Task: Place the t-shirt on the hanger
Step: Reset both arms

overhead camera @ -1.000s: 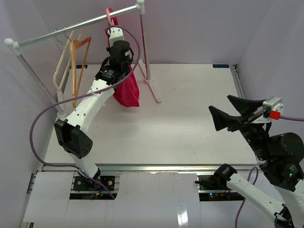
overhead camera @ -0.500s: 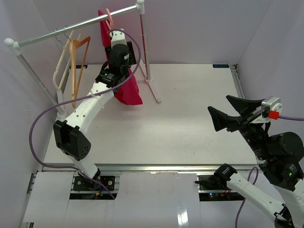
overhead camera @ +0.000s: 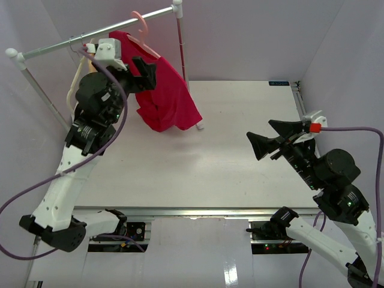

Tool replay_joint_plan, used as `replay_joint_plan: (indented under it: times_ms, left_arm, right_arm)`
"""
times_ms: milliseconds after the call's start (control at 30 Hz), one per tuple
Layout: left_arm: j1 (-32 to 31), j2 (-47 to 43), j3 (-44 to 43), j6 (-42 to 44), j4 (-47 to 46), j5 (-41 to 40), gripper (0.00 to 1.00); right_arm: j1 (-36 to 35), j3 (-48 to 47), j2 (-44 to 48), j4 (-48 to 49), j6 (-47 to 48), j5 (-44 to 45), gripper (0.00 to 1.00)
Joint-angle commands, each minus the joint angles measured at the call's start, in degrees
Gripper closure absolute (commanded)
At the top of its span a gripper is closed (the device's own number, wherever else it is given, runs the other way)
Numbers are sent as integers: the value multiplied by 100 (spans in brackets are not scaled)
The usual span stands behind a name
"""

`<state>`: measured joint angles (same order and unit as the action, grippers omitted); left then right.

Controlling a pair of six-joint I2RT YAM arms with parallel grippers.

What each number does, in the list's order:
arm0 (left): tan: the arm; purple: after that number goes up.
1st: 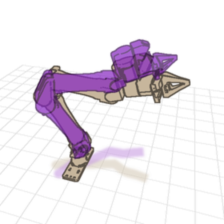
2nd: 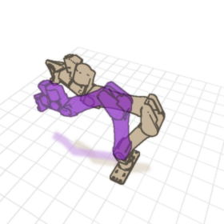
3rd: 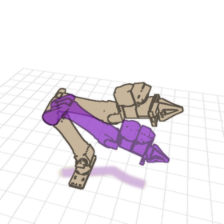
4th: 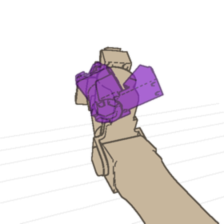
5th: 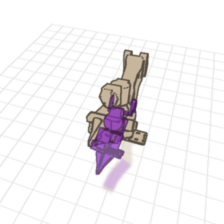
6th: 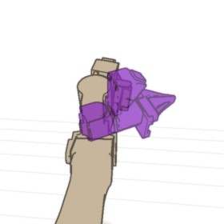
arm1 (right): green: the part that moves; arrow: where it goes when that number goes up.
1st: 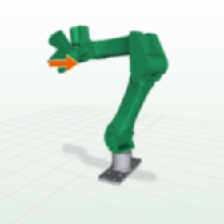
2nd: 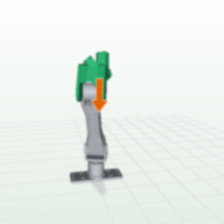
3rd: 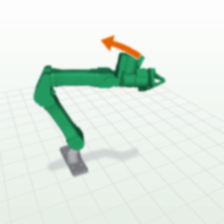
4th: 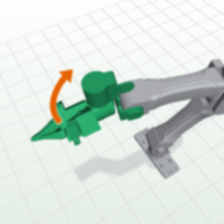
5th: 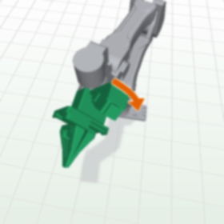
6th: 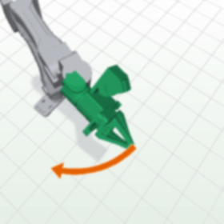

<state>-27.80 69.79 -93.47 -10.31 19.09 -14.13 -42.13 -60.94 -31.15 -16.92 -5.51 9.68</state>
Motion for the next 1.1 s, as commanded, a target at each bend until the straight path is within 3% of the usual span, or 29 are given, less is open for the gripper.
replay_joint_plan:
  times_ms: [0, 100, 167, 367, 467, 533, 733, 1067]
  left_arm:
    - [20, -459, 448, -483, 162, 1335, 2]
    - [-25, -558, 1071, -843, -144, 2558, 2]
    - [-148, -586, 1526, -965, -388, 2873, 2]
    - [-730, -836, 3341, -1095, -1407, 2688, 2]
    - [-1278, -1177, 4481, -1262, -2633, 2687, 2]
    - [-1448, -1253, 4999, -1291, -2856, 2397, 2]
    - [-1701, -1711, 5457, -1229, -3023, 2079, 2]
    - [-2601, -2536, 5931, -1043, -3086, 1280, 2]
  right_arm:
    - [-32, 341, -162, -55, -372, 4, 10]
    - [-32, 808, -101, 76, -526, 88, 10]
    - [-40, 1086, -79, 159, -719, 223, 10]
    - [-32, 1366, -277, 71, -1286, 864, 10]
    - [-32, 1409, -418, 31, -1496, 826, 10]
    - [-32, 1518, -385, 141, -1505, 842, 10]
    - [-32, 2040, -117, 543, -1349, 616, 10]
    - [-32, 2098, -279, 579, -1338, 695, 10]
